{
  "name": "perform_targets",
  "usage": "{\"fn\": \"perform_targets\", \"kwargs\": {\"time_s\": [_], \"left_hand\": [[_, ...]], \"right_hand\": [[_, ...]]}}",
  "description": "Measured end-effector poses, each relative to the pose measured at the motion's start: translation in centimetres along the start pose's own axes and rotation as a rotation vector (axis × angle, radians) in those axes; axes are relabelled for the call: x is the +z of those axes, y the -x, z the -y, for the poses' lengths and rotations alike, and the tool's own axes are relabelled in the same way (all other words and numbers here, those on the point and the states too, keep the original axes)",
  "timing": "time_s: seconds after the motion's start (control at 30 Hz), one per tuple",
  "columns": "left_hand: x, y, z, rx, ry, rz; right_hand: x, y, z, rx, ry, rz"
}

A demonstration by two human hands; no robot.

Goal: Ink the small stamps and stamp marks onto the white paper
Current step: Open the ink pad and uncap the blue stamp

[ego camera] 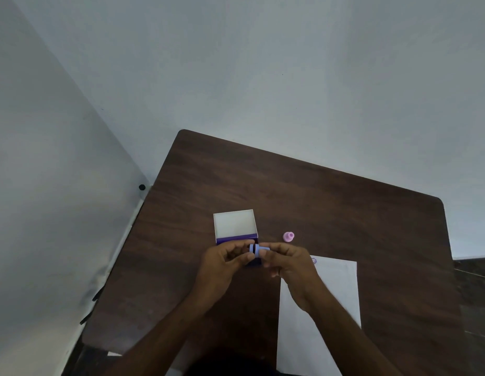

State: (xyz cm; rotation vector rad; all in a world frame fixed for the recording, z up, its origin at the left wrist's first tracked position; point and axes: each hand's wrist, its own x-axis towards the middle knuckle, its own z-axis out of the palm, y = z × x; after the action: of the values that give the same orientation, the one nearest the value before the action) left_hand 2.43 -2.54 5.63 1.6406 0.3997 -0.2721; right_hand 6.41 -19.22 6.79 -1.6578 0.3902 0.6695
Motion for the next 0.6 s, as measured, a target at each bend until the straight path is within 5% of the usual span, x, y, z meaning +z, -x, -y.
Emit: {"fn": "perform_targets", "kwargs": {"time_s": [0.43, 0.6], "left_hand": [[-2.4, -0.6, 2.7, -0.124, 0.380, -0.062], [-4.7, -1.3, 5.8, -0.199, 0.129, -0.183]], "right_hand": [[0.4, -0.4, 0.2, 0.079, -0.171, 0.051], [0.7, -0.3, 0.2, 0.131, -0.350, 0.152]]}}
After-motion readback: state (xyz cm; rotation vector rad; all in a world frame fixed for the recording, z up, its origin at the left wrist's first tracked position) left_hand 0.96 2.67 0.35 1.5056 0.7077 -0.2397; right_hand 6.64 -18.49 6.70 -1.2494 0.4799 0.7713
